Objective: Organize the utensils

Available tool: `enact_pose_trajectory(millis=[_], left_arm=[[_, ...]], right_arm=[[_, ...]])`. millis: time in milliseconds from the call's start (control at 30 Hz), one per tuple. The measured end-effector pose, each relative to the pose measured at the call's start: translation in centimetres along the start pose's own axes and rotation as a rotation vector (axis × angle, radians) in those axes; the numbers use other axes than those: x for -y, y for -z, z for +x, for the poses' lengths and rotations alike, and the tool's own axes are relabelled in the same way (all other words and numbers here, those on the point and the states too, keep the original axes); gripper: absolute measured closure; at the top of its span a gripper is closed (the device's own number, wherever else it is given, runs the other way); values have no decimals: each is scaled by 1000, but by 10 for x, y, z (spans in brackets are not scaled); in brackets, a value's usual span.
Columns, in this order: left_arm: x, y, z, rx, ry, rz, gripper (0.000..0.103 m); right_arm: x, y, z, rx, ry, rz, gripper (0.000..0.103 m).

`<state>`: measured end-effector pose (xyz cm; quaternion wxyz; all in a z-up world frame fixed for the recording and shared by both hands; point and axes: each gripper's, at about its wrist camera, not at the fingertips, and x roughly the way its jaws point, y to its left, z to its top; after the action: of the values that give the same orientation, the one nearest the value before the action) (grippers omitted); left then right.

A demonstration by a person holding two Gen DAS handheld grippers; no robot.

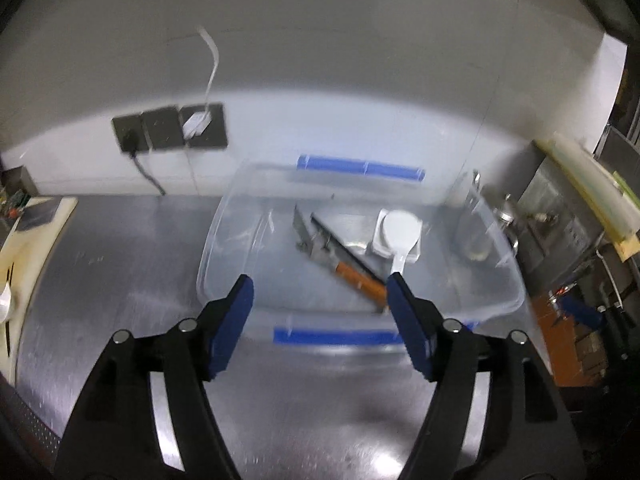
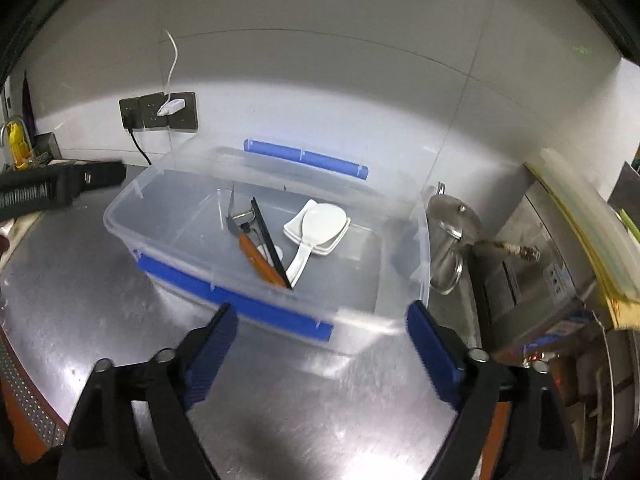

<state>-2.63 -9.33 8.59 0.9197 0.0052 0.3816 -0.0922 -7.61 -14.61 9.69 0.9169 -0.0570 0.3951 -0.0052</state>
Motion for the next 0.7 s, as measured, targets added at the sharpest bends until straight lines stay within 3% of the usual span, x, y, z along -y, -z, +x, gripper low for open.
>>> enact_pose_trajectory(millis=[167,233,333,533,700], left_arm=[[-16,40,7,-9,-75,-75,28],[-18,48,7,11,-111,-100,18],[-12,51,5,30,-128,-78,8],[6,49,4,30,-152,-4,8],[15,50,13,6,-195,35,8]], right_arm=[[-4,22,-12,18,-87,47,5],[-3,29,-13,19,-115,73,5],[-3,35,-9,6,-79,87,5],[4,35,3,-42,30,145,5],[5,34,7,-62,43,155,5]])
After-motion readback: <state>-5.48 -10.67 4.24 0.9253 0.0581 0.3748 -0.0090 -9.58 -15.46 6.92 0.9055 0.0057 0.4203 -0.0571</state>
